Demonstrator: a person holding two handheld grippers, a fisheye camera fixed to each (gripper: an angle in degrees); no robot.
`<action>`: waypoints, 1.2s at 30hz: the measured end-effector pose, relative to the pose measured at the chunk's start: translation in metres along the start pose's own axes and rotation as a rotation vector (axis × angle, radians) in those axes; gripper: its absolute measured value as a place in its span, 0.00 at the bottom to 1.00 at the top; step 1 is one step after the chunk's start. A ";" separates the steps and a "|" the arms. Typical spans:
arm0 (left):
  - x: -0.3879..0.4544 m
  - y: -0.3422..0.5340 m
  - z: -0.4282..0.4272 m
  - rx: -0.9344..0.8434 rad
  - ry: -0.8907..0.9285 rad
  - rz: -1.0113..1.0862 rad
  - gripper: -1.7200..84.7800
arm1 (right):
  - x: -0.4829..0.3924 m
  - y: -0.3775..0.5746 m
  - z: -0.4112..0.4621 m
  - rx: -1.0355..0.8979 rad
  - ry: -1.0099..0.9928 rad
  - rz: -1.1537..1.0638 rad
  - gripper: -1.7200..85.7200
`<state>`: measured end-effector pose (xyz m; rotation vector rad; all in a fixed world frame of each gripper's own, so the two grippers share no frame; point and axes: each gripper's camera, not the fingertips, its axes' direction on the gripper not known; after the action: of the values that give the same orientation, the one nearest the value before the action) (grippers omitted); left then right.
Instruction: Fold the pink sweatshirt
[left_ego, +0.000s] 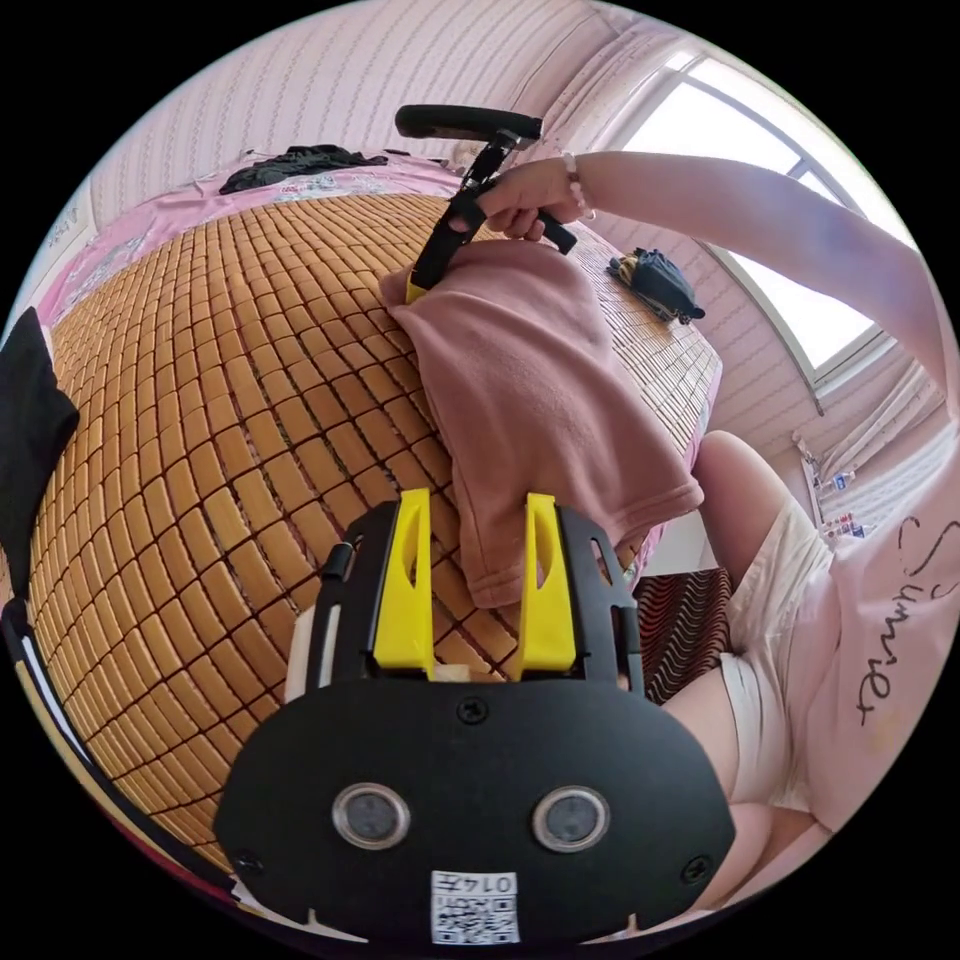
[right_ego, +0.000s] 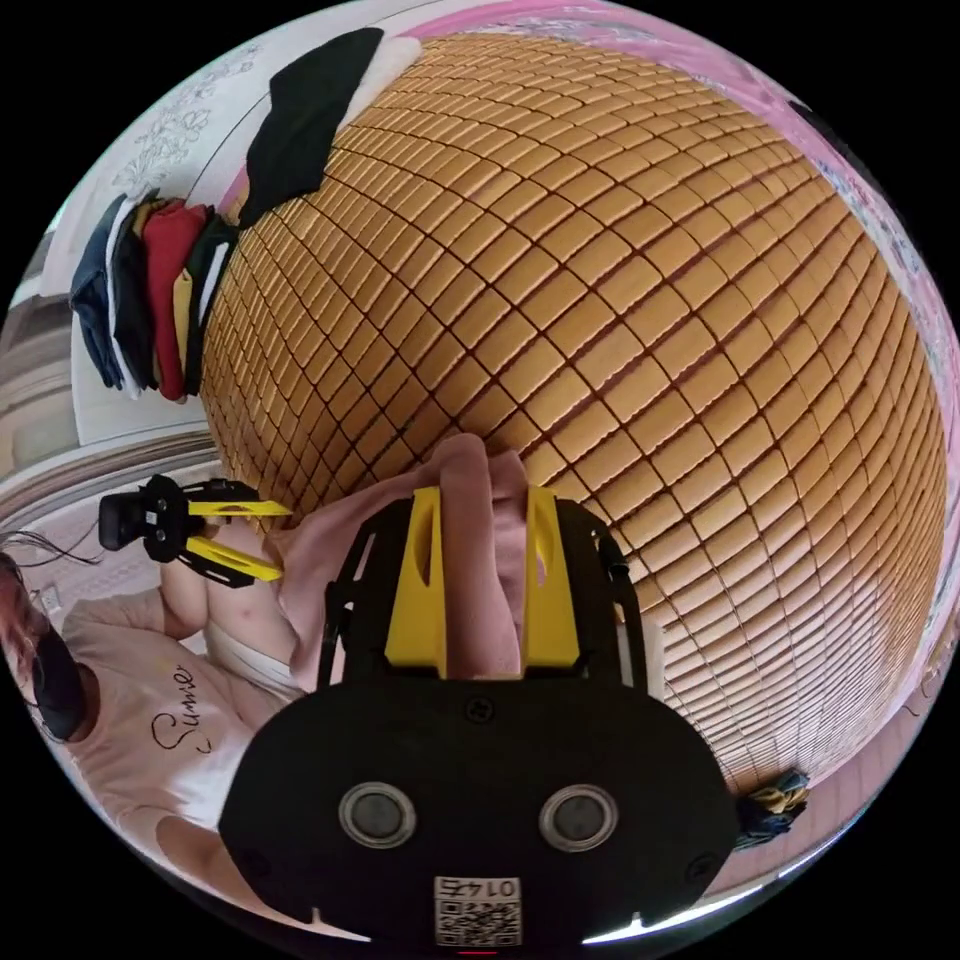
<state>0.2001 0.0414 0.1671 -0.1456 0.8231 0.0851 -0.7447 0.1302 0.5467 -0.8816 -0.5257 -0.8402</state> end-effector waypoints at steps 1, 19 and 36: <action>-0.001 -0.001 0.000 -0.001 0.010 -0.003 0.17 | 0.003 0.002 -0.001 -0.003 -0.047 -0.029 0.14; 0.109 -0.031 0.021 -0.078 0.122 0.334 0.10 | -0.101 0.361 -0.096 0.695 0.200 -0.179 0.09; 0.126 0.052 -0.185 0.326 -0.315 -0.078 0.07 | -0.186 0.234 -0.248 0.766 0.201 -0.673 0.08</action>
<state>0.1451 0.0651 -0.0549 0.1412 0.5072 -0.0990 -0.6448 0.0848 0.1738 0.1079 -0.9035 -1.1927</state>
